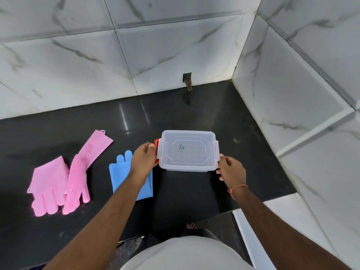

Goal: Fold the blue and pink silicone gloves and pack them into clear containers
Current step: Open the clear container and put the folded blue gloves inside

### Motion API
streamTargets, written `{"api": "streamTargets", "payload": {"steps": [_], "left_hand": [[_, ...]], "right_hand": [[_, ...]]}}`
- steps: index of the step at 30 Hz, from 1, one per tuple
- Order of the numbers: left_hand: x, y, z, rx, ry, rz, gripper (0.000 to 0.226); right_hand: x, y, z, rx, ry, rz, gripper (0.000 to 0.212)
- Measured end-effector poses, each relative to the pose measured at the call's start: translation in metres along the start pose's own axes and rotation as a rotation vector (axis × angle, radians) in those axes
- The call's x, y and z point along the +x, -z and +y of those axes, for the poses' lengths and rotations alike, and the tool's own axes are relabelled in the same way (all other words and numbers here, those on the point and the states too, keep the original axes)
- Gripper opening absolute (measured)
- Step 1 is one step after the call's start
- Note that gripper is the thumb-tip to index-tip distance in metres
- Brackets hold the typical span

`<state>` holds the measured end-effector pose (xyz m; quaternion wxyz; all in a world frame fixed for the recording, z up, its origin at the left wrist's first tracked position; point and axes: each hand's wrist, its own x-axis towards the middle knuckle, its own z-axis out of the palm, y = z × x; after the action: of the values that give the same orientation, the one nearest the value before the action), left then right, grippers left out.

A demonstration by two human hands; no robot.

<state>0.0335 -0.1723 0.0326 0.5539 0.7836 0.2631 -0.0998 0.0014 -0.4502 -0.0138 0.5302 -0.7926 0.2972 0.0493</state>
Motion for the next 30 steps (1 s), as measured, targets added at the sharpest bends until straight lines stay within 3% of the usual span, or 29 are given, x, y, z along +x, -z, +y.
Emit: {"api": "streamTargets", "payload": {"steps": [3, 6, 9, 11, 13, 16, 21, 26, 30], "left_hand": [[-0.017, -0.002, 0.005, -0.133, 0.020, -0.007, 0.031], [-0.049, -0.001, 0.002, -0.178, 0.022, 0.128, 0.058], [-0.081, -0.014, -0.007, -0.373, 0.138, 0.191, 0.069], [-0.093, -0.022, -0.010, -0.518, 0.333, 0.028, 0.072], [-0.095, -0.027, -0.007, -0.642, 0.465, -0.144, 0.069], [-0.088, -0.030, -0.001, -0.679, 0.413, -0.244, 0.052], [-0.080, -0.028, 0.002, -0.604, 0.205, -0.226, 0.030], [-0.076, -0.032, -0.004, -0.613, 0.201, -0.191, 0.019], [-0.073, -0.035, -0.005, -0.624, 0.206, -0.136, 0.018]], "right_hand": [[0.007, 0.005, -0.018, -0.083, 0.152, 0.105, 0.026], [0.012, 0.005, -0.046, -0.096, 0.358, 0.124, 0.033], [0.026, 0.000, -0.065, -0.233, 0.488, -0.011, 0.044], [0.032, -0.004, -0.072, -0.362, 0.509, -0.159, 0.052], [0.035, -0.006, -0.077, -0.466, 0.489, -0.277, 0.056], [0.030, -0.007, -0.078, -0.545, 0.490, -0.318, 0.050], [0.012, -0.005, -0.061, -0.338, 0.319, -0.363, 0.020], [-0.005, -0.007, -0.053, -0.042, 0.116, -0.337, 0.021], [-0.010, -0.005, -0.051, 0.065, 0.070, -0.355, 0.024]]}}
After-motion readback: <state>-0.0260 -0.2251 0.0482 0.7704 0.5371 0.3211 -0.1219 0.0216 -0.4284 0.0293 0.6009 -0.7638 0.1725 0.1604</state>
